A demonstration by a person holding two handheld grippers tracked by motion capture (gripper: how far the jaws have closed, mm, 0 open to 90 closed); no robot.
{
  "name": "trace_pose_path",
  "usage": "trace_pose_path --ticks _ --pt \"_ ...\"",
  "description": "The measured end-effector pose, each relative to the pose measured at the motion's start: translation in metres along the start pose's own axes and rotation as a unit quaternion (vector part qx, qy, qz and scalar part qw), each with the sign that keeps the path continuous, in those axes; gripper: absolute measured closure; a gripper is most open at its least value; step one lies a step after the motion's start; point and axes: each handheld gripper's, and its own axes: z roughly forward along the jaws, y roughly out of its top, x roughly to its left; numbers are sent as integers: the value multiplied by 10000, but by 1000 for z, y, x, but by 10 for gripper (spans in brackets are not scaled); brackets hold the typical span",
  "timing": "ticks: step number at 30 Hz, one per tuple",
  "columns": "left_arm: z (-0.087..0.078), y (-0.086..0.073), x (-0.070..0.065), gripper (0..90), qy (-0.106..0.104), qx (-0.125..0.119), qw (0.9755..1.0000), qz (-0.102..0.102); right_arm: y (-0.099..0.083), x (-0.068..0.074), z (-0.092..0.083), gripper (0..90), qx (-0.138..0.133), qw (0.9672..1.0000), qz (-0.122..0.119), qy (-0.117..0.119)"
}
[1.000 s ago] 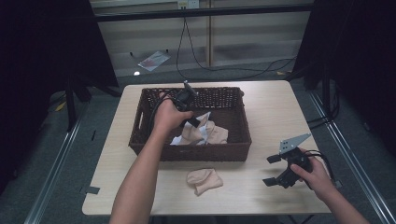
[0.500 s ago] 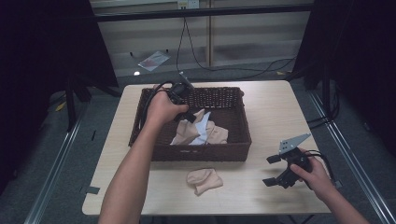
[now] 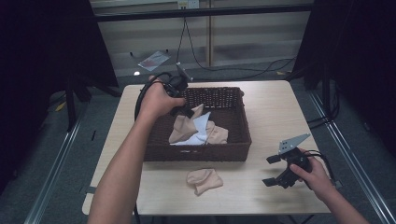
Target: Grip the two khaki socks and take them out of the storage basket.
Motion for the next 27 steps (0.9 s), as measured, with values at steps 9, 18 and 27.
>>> trace_pose_path --ticks 9,18,27 --pt "-14 1 -7 847 -138 81 9998 89 0 0 0 18 -3 10000 -7 4" --pt "-22 -4 -15 847 -229 77 9995 218 0 0 0 18 -9 10000 2 4" --pt "-25 -10 -24 846 -289 199 9985 416 0 0 0 18 -14 10000 -13 7"
